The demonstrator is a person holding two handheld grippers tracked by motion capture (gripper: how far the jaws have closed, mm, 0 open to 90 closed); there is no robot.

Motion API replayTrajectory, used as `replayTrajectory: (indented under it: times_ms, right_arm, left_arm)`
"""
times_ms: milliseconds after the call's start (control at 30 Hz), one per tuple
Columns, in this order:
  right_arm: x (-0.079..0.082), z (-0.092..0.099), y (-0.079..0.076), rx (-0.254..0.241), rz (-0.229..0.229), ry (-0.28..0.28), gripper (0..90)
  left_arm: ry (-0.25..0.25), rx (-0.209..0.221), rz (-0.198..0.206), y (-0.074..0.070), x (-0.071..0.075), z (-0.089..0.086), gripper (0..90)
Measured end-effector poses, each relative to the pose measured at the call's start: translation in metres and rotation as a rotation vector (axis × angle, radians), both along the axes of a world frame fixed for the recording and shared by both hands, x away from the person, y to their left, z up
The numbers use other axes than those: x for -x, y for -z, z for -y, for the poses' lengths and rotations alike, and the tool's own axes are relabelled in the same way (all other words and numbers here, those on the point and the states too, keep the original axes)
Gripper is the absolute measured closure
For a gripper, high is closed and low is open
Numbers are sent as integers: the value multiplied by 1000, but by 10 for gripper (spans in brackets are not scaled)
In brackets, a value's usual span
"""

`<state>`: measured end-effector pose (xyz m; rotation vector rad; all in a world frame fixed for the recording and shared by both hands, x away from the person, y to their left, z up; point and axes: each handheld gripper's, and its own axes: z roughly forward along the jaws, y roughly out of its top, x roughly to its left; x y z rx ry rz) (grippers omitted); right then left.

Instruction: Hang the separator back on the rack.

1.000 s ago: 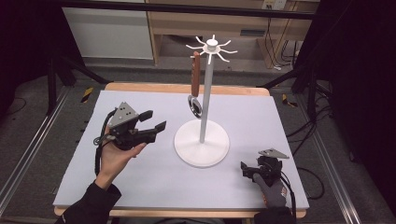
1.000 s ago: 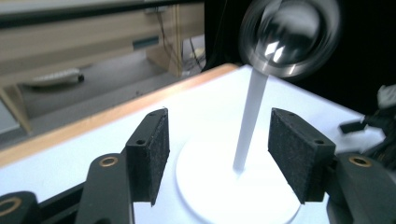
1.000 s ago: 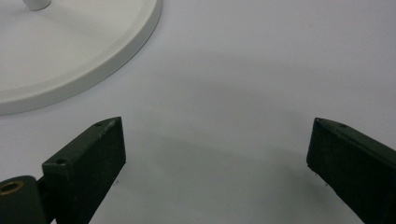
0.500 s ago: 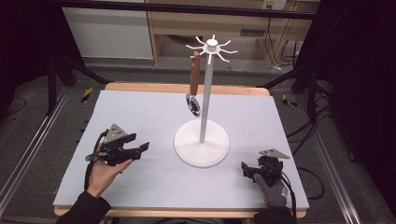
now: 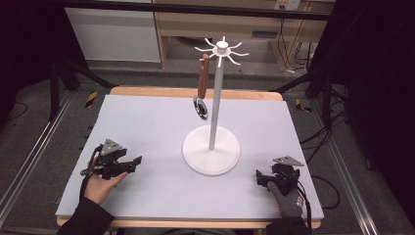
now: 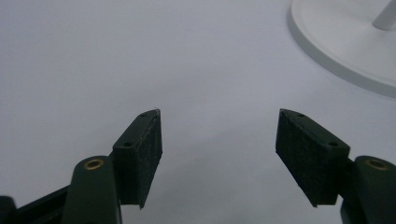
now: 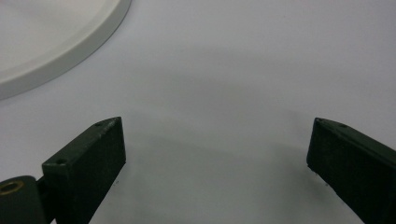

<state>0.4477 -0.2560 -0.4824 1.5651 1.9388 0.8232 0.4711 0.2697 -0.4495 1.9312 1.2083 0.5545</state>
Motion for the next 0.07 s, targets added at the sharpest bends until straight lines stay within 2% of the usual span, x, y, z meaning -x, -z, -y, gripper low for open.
replayTrajectory:
  times_ms: [67]
  right_arm:
    - [0, 0, 0, 1, -2, 1, 50]
  left_arm:
    - [-18, 3, -8, 2, -2, -6, 307]
